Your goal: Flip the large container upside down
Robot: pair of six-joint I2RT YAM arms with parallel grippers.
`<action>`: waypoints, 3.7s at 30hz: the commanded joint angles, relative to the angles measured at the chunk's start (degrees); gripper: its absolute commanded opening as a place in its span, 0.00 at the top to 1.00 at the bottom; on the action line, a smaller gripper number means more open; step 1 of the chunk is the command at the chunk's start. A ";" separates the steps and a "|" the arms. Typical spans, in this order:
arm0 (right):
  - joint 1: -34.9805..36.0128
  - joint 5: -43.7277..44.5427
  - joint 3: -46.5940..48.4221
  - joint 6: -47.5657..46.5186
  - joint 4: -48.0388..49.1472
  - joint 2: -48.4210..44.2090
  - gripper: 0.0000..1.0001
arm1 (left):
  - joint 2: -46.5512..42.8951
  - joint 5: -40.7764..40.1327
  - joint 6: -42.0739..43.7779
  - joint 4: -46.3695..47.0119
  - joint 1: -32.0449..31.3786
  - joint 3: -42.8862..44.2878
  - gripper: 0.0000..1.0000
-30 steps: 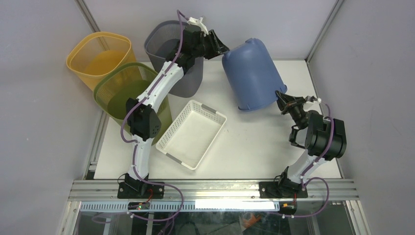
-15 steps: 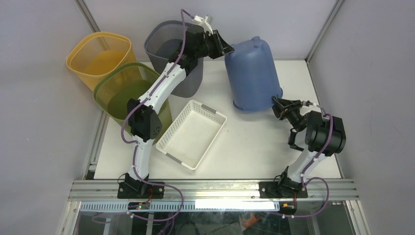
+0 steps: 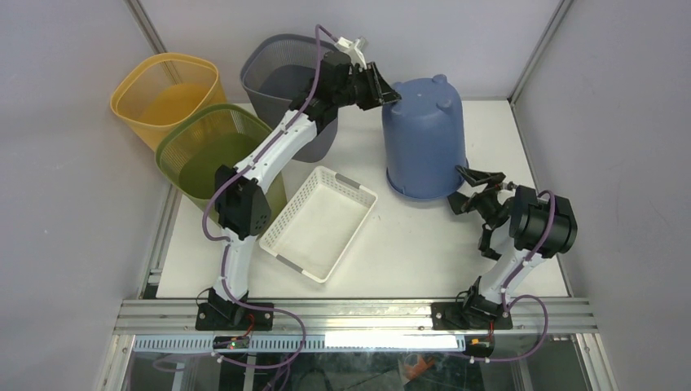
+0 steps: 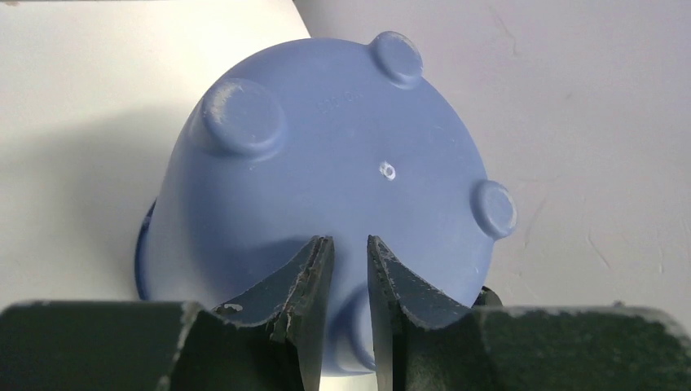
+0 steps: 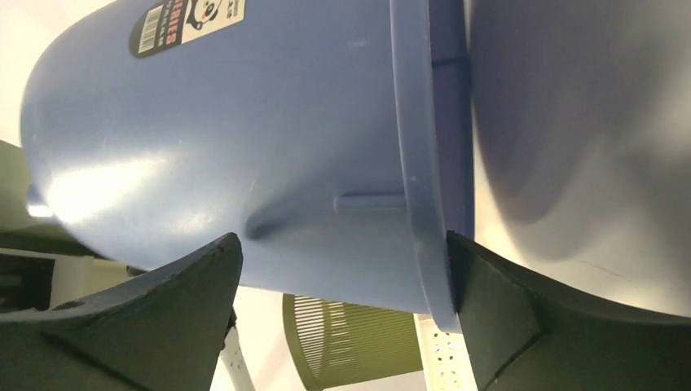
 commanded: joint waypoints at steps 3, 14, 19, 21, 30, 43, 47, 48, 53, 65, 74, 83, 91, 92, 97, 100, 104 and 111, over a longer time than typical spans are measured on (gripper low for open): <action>-2.38 0.32 -3.50 -1.41 8.67 0.68 0.00 | -3.35 2.55 -0.38 0.92 -2.20 -0.44 0.72; -2.50 0.92 -1.67 -18.65 -27.71 -17.52 0.00 | -3.46 2.60 -0.30 1.14 -3.04 -0.60 0.67; -1.70 11.24 10.62 -39.82 -74.00 -31.64 0.00 | -3.29 2.85 -0.37 1.14 -3.35 -0.87 0.66; -1.74 13.40 14.07 -43.06 -81.00 -32.58 0.00 | -2.93 2.94 -0.54 1.14 -3.78 -0.72 0.65; -1.61 25.29 22.27 -53.65 -100.18 -34.45 0.00 | -1.54 3.39 -1.01 1.09 -5.37 -0.18 0.64; 1.21 26.73 36.81 -67.30 -122.64 -53.27 0.00 | -8.07 1.02 5.66 -4.08 -6.07 -0.38 0.55; 6.67 18.93 38.10 -67.92 -121.75 -58.97 0.00 | -13.42 -2.80 10.37 -7.75 -6.14 -3.83 0.48; 8.15 15.81 38.58 -67.98 -120.89 -59.40 0.00 | -15.08 -3.63 11.67 -8.71 -6.10 -5.02 0.46; 15.34 8.97 42.67 -66.47 -114.37 -59.97 0.00 | -25.60 -10.23 17.75 -12.44 -6.06 -16.33 0.33; 54.59 48.66 65.57 -72.73 -120.22 -31.22 0.00 | -50.32 -19.70 14.33 -16.83 -5.13 -38.29 0.13; 46.34 48.38 74.85 -73.23 -122.77 -12.60 0.00 | -56.09 -19.49 13.50 -16.87 -5.13 -43.57 0.11; 36.00 53.75 89.14 -81.27 -125.71 -0.94 0.00 | -55.37 -16.17 13.39 -16.87 -5.22 -46.46 0.11; 42.79 55.17 79.20 -79.07 -128.11 -11.70 0.00 | -55.76 -16.50 15.12 -16.88 -6.10 -49.47 0.09; 42.85 54.81 75.00 -77.97 -126.90 -14.41 0.00 | -55.79 -16.73 15.62 -16.92 -6.37 -49.77 0.09; 40.09 54.65 60.90 -73.44 -122.98 -23.43 0.00 | -55.98 -17.29 17.46 -16.92 -7.67 -51.56 0.06; 35.48 53.08 59.65 -73.69 -123.77 -22.43 0.00 | -55.91 -17.21 18.10 -16.81 -8.77 -52.52 0.05; 31.27 57.03 62.07 -75.44 -122.66 -16.97 0.00 | -55.41 -17.54 17.97 -16.46 -10.45 -54.34 0.04; 23.12 59.20 75.70 -73.02 -119.36 -3.60 0.00 | -55.35 -19.60 17.20 -16.19 -13.99 -57.51 0.01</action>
